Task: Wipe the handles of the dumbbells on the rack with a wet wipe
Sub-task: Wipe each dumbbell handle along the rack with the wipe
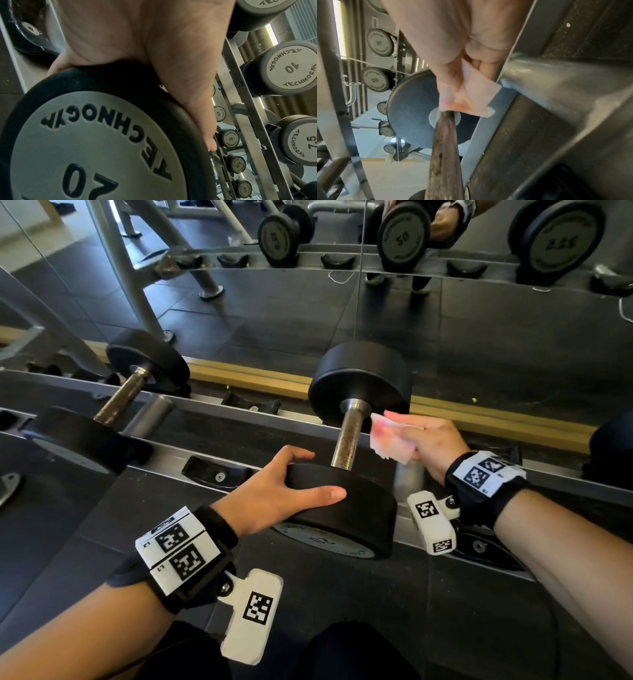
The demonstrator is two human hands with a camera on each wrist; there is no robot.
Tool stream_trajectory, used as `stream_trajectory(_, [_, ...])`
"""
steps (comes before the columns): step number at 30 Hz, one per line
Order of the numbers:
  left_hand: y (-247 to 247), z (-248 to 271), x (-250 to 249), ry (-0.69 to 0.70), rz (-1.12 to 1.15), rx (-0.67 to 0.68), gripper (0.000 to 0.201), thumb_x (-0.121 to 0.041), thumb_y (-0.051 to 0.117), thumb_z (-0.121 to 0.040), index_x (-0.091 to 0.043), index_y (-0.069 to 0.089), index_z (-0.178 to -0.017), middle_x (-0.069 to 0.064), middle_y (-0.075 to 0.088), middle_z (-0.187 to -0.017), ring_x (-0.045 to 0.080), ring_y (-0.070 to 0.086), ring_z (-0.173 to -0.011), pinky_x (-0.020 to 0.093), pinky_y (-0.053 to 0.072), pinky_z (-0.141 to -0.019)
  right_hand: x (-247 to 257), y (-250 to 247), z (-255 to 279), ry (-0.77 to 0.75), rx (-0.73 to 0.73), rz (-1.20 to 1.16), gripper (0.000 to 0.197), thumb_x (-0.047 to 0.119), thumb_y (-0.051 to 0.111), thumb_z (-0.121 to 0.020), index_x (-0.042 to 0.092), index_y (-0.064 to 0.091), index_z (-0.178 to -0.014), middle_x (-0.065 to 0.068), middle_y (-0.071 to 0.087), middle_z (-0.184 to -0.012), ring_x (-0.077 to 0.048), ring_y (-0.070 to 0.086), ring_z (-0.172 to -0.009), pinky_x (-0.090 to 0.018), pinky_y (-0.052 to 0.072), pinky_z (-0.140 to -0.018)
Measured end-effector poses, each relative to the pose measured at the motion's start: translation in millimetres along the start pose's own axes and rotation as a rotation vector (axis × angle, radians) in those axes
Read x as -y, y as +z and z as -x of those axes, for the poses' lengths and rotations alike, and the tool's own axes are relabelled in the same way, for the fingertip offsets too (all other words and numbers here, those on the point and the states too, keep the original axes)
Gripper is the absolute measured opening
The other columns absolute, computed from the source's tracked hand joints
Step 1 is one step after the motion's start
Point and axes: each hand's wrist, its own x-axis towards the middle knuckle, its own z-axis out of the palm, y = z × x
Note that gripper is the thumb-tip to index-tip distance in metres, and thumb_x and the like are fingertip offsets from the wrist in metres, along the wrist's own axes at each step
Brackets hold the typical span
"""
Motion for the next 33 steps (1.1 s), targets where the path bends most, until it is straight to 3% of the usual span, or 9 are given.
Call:
stream_trajectory(3, [0.1,0.0,0.1,0.006,0.025,0.002,0.106,-0.084,0.076,-0.040,-0.043,0.042,-0.132,-0.015,0.072,-0.106,0.000,0.068,-0.097,0.033,0.053,-0.096,-9.2,12.3,4.5,0.099,0.187,-0.051,0.039,0.032,0.078,-0.070,0.029,0.075,-0.108,-0.004,0.072,-0.116,-0.019,0.068,-0.107,-0.034,0.057,-0.089])
stream_trajectory(8, [0.0,1.7,-2.2,0.009,0.049,0.017,0.101,-0.075,0.076,-0.047,-0.040,0.040,-0.135,-0.014,0.070,-0.107,-0.001,0.068,-0.094,0.024,0.055,-0.085,-15.6,15.0,21.4,0.189,0.428,-0.114,0.037,0.011,0.058,-0.095,0.015,0.061,-0.131,-0.008,0.069,-0.123,-0.017,0.068,-0.109,-0.033,0.057,-0.087])
stream_trajectory(10, [-0.4,2.2,-4.1,0.011,0.047,0.024,0.101,-0.076,0.078,-0.049,-0.040,0.039,-0.136,-0.013,0.069,-0.108,-0.003,0.068,-0.093,0.018,0.054,-0.079,-13.9,11.9,30.3,0.165,0.534,-0.044,0.032,0.019,0.061,-0.094,0.019,0.066,-0.126,-0.008,0.069,-0.123,-0.015,0.070,-0.103,-0.028,0.060,-0.080])
stream_trajectory(13, [-1.6,0.4,-4.2,0.013,0.069,0.039,0.101,-0.072,0.078,-0.051,-0.037,0.038,-0.137,-0.010,0.068,-0.110,-0.001,0.069,-0.092,0.017,0.055,-0.075,-6.6,9.2,37.3,0.127,0.625,0.180,0.027,0.033,0.065,-0.092,0.031,0.071,-0.118,-0.005,0.069,-0.123,-0.022,0.065,-0.115,-0.043,0.054,-0.097])
stream_trajectory(15, [-2.0,-0.3,-3.2,0.017,0.087,0.044,0.103,-0.072,0.080,-0.050,-0.037,0.038,-0.137,-0.009,0.068,-0.110,0.000,0.070,-0.092,0.019,0.055,-0.075,7.2,7.8,37.7,0.113,0.651,0.286,0.027,0.019,0.059,-0.096,0.037,0.074,-0.109,0.008,0.073,-0.112,-0.006,0.067,-0.106,-0.029,0.054,-0.091])
stream_trajectory(20, [-4.1,-2.7,0.4,0.034,0.125,0.051,0.104,-0.066,0.081,-0.054,-0.035,0.034,-0.142,-0.009,0.065,-0.111,-0.004,0.068,-0.090,0.011,0.054,-0.067,49.6,15.5,27.5,0.002,0.383,0.313,0.013,0.027,0.063,-0.087,0.034,0.073,-0.093,-0.003,0.069,-0.102,-0.026,0.064,-0.100,-0.041,0.051,-0.082])
stream_trajectory(25, [-13.3,-4.3,-2.5,-0.006,0.320,0.063,0.109,-0.074,0.075,-0.059,-0.033,0.031,-0.151,-0.004,0.047,-0.143,0.017,0.052,-0.127,0.041,0.042,-0.111,62.6,39.7,26.4,0.050,0.187,0.060,0.009,0.012,0.061,-0.092,0.019,0.066,-0.092,-0.010,0.061,-0.100,-0.025,0.062,-0.092,-0.030,0.051,-0.061])
stream_trajectory(29, [-26.6,-10.5,-17.3,0.123,0.435,-0.036,0.061,-0.054,0.065,-0.082,-0.026,0.057,-0.136,-0.009,0.064,-0.130,0.004,0.058,-0.120,0.035,0.040,-0.111,72.2,63.7,32.7,0.153,0.093,-0.374,0.012,0.006,0.060,-0.092,0.010,0.062,-0.103,-0.018,0.063,-0.112,-0.030,0.065,-0.099,-0.037,0.058,-0.066])
stream_trajectory(33, [-36.1,-20.5,-27.7,0.172,0.549,-0.078,0.013,-0.033,0.061,-0.095,-0.030,0.073,-0.100,-0.018,0.074,-0.099,-0.008,0.064,-0.096,0.026,0.043,-0.085,84.1,86.3,33.6,0.130,0.035,-0.384,0.015,0.009,0.060,-0.093,0.010,0.062,-0.108,-0.017,0.066,-0.114,-0.030,0.066,-0.102,-0.039,0.060,-0.077])
